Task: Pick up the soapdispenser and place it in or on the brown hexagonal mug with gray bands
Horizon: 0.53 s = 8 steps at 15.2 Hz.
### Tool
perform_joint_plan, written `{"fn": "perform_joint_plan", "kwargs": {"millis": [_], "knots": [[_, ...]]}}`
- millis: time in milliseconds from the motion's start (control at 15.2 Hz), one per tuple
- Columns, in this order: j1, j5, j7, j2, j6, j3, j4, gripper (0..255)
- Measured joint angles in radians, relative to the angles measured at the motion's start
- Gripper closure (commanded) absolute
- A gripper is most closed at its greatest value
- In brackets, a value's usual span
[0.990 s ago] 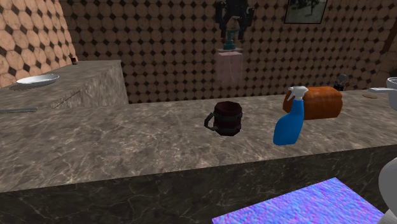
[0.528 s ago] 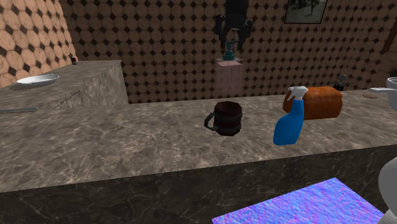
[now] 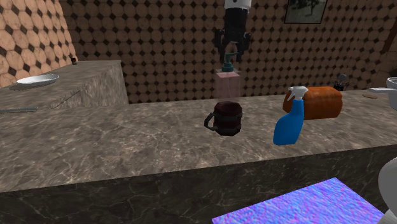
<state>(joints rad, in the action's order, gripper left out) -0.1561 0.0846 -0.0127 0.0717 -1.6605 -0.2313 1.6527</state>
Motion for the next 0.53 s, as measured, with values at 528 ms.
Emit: {"fn": "perform_joint_plan", "kwargs": {"millis": [528], "knots": [[0.001, 0.002, -0.006, -0.004, -0.081, -0.001, 0.082, 255]]}}
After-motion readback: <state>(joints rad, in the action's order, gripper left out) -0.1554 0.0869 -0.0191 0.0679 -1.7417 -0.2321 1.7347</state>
